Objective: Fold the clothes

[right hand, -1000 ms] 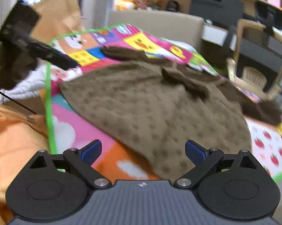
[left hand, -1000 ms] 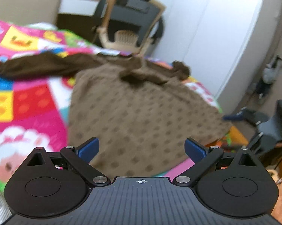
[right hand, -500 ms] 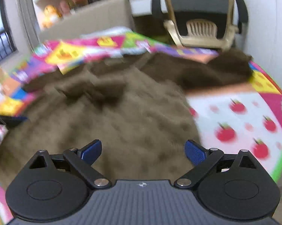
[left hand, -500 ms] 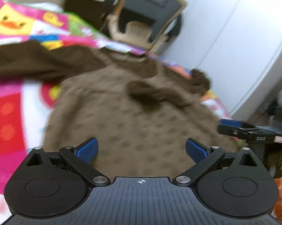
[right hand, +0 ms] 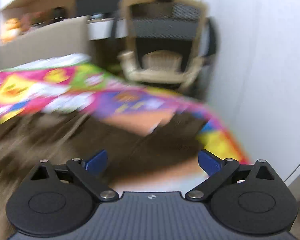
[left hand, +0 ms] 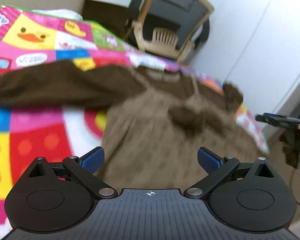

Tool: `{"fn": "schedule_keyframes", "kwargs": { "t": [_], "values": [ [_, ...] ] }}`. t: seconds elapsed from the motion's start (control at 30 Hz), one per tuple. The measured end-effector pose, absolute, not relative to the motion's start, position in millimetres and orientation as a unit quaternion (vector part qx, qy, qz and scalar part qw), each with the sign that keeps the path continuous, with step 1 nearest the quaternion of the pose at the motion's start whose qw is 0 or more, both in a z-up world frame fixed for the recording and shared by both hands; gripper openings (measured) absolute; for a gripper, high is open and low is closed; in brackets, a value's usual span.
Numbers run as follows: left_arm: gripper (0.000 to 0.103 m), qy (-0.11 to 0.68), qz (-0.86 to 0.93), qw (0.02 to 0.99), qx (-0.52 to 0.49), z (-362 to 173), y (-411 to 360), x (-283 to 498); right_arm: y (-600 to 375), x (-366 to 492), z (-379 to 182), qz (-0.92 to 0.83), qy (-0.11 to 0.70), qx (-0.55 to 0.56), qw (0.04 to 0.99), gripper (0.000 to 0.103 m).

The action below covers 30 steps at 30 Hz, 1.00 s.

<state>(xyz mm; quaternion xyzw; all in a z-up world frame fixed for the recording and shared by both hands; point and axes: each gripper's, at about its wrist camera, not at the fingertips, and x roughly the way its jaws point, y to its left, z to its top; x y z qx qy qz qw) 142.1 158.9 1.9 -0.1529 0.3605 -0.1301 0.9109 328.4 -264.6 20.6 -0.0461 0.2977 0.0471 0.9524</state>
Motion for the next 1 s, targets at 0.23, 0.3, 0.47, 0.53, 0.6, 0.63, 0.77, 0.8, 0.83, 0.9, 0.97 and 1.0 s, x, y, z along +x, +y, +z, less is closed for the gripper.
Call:
{"fn": "schedule_keyframes", "kwargs": {
  "t": [0.23, 0.3, 0.47, 0.53, 0.6, 0.63, 0.77, 0.8, 0.83, 0.9, 0.97, 1.0],
  "values": [
    [0.102, 0.365, -0.143, 0.902, -0.181, -5, 119, 169, -239, 429, -34, -0.064, 0.336, -0.143, 0.929, 0.071],
    [0.102, 0.361, -0.142, 0.903, -0.187, -3, 123, 165, -245, 437, -48, -0.073, 0.352, -0.169, 0.918, 0.040],
    [0.102, 0.334, -0.114, 0.917, -0.185, 7, 156, 142, -288, 404, -12, -0.028, 0.338, -0.035, 0.940, 0.019],
    [0.102, 0.321, -0.100, 0.920, -0.200, 7, 173, 135, -272, 378, 27, 0.026, 0.281, -0.017, 0.959, 0.017],
    [0.102, 0.298, -0.083, 0.922, -0.233, 7, 188, 129, -237, 355, 68, 0.100, 0.227, -0.020, 0.968, 0.017],
    [0.102, 0.288, -0.079, 0.921, -0.250, 7, 193, 128, -219, 344, 88, 0.137, 0.200, -0.021, 0.970, 0.017],
    [0.102, 0.265, -0.089, 0.914, -0.293, 13, 197, 130, -130, 320, 123, 0.280, 0.155, -0.033, 0.947, 0.017],
    [0.102, 0.263, -0.093, 0.915, -0.290, 15, 193, 130, -107, 314, 123, 0.311, 0.152, -0.043, 0.937, 0.017],
    [0.102, 0.261, -0.098, 0.916, -0.287, 17, 190, 130, -85, 310, 119, 0.342, 0.154, -0.060, 0.925, 0.018],
    [0.102, 0.262, -0.104, 0.917, -0.283, 20, 184, 130, -45, 303, 101, 0.395, 0.175, -0.115, 0.895, 0.037],
    [0.102, 0.267, -0.108, 0.916, -0.281, 21, 181, 130, -29, 292, 86, 0.407, 0.178, -0.150, 0.883, 0.061],
    [0.102, 0.270, -0.110, 0.915, -0.280, 21, 180, 130, -28, 286, 81, 0.413, 0.176, -0.159, 0.879, 0.066]
  ]
}}
